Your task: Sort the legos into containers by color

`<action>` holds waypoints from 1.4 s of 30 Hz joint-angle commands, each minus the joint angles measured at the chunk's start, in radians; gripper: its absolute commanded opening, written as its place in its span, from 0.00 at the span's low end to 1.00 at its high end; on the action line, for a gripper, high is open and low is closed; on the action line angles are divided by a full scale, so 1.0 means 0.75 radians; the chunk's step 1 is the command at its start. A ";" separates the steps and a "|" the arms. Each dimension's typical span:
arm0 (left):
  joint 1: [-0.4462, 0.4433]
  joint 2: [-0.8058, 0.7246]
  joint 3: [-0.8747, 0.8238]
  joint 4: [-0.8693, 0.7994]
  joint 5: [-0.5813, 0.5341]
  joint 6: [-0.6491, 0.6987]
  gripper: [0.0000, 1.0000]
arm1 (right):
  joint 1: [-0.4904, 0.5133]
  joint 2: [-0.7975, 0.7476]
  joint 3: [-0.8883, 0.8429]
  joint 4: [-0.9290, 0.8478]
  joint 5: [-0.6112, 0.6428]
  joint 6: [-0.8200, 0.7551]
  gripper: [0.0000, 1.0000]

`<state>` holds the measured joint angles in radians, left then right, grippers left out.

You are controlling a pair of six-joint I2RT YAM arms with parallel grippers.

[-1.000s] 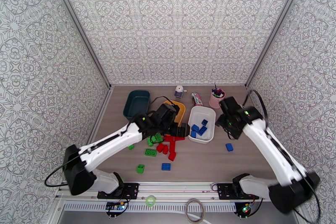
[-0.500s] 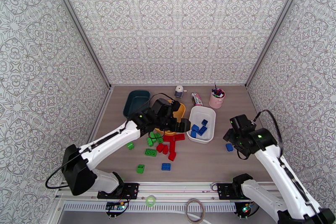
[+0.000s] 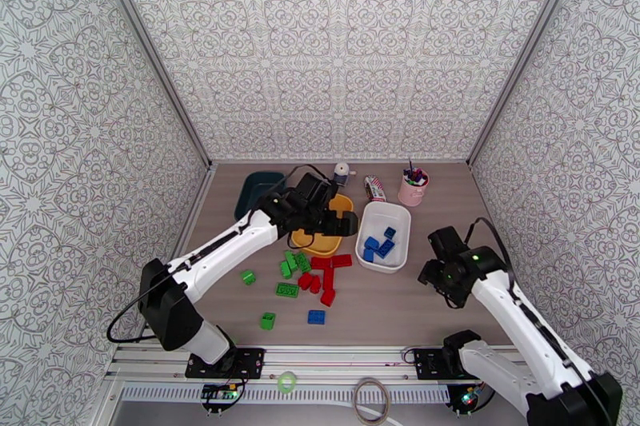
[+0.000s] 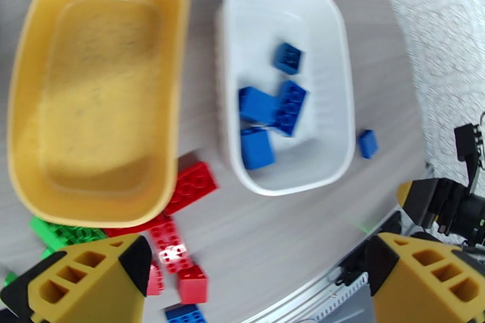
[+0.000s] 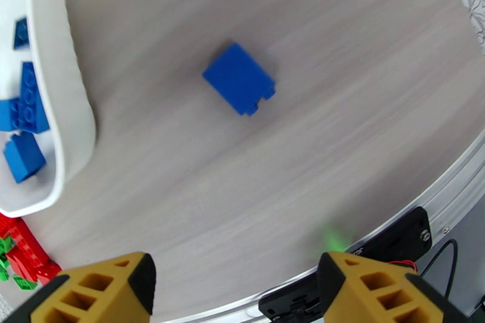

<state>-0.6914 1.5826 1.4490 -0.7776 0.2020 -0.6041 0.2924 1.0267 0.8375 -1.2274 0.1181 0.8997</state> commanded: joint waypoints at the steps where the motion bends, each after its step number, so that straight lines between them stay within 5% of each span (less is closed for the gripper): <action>1: 0.065 -0.067 -0.068 -0.050 -0.013 -0.031 0.99 | -0.011 0.077 -0.004 0.029 -0.006 -0.016 0.74; 20: 0.077 -0.112 -0.163 -0.006 0.091 0.003 0.99 | -0.300 0.447 -0.028 0.287 -0.094 0.012 0.68; 42: 0.164 -0.079 -0.155 0.014 0.122 -0.011 0.99 | -0.449 0.757 0.116 0.331 -0.080 -0.202 0.71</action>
<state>-0.5777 1.5097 1.3285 -0.7837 0.2695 -0.6060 -0.0372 1.5742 0.8936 -0.9981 0.0658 0.7856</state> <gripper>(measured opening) 0.993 0.707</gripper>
